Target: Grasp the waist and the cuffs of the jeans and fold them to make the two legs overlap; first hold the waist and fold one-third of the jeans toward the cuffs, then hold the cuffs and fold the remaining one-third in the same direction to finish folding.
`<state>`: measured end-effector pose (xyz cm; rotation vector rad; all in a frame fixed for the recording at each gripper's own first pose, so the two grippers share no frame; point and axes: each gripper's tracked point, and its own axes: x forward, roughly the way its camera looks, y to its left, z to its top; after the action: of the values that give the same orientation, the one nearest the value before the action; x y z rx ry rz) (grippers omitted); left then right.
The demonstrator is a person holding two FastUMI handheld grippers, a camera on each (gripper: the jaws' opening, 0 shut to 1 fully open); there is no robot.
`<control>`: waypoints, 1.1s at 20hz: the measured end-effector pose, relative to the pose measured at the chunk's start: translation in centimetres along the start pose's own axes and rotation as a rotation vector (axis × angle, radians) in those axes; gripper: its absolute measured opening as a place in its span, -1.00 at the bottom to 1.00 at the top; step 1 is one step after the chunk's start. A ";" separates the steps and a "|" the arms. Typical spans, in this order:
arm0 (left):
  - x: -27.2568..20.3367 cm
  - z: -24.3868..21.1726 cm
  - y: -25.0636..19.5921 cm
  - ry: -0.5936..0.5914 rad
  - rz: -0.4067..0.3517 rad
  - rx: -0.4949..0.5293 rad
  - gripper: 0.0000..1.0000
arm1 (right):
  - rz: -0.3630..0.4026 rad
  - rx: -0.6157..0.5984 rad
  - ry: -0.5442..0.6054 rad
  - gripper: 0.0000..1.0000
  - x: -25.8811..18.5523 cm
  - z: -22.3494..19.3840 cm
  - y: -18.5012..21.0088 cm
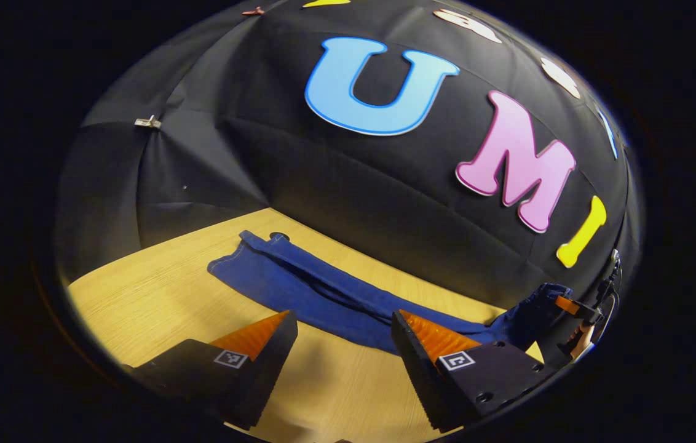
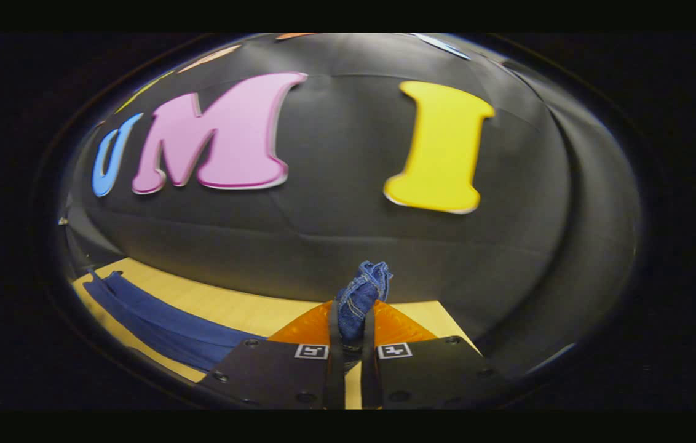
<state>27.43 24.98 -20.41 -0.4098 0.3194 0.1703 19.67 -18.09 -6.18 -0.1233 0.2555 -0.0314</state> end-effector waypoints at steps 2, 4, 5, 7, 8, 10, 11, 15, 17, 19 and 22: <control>0.6 1.7 2.3 -0.029 0.016 -0.043 0.94 | 0.090 -0.021 -0.015 -0.72 -1.2 1.1 0.4; 1.5 2.9 5.1 -0.042 0.036 -0.050 0.93 | 0.156 -0.088 -0.015 -0.72 -2.4 0.9 1.1; 2.0 3.2 6.2 -0.046 0.048 -0.028 0.93 | 0.204 -0.119 -0.003 -0.67 -2.9 0.6 1.8; 4.0 4.3 9.8 -0.056 0.102 0.076 0.93 | 0.276 -0.142 0.061 -0.72 -3.7 -0.3 1.8; 4.7 4.7 10.7 -0.052 0.112 0.108 0.93 | 0.307 -0.161 0.085 -0.72 -4.4 -0.3 1.6; 7.1 4.6 12.7 -0.025 0.130 0.170 0.93 | 0.353 -0.217 0.128 -0.65 -5.6 -0.8 0.2; 8.1 4.4 13.7 -0.009 0.142 0.186 0.93 | 0.368 -0.227 0.152 -0.61 -5.9 -0.9 -0.2; 14.6 3.7 19.1 0.109 0.210 0.226 0.94 | 0.478 -0.177 0.239 -0.30 -5.2 2.1 0.6; 16.3 3.0 19.8 0.153 0.216 0.276 0.94 | 0.499 -0.180 0.263 0.27 -5.9 0.7 1.0; 16.6 2.3 20.0 0.190 0.242 0.304 0.93 | 0.519 -0.159 0.272 0.77 -7.7 0.0 1.2; 17.5 1.7 19.7 0.214 0.224 0.293 0.94 | 0.512 -0.124 0.286 0.96 -9.1 -0.2 -0.1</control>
<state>39.81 45.24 -32.05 -0.1004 0.5936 0.2955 10.87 -17.83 -4.05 -0.1740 0.5685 0.4788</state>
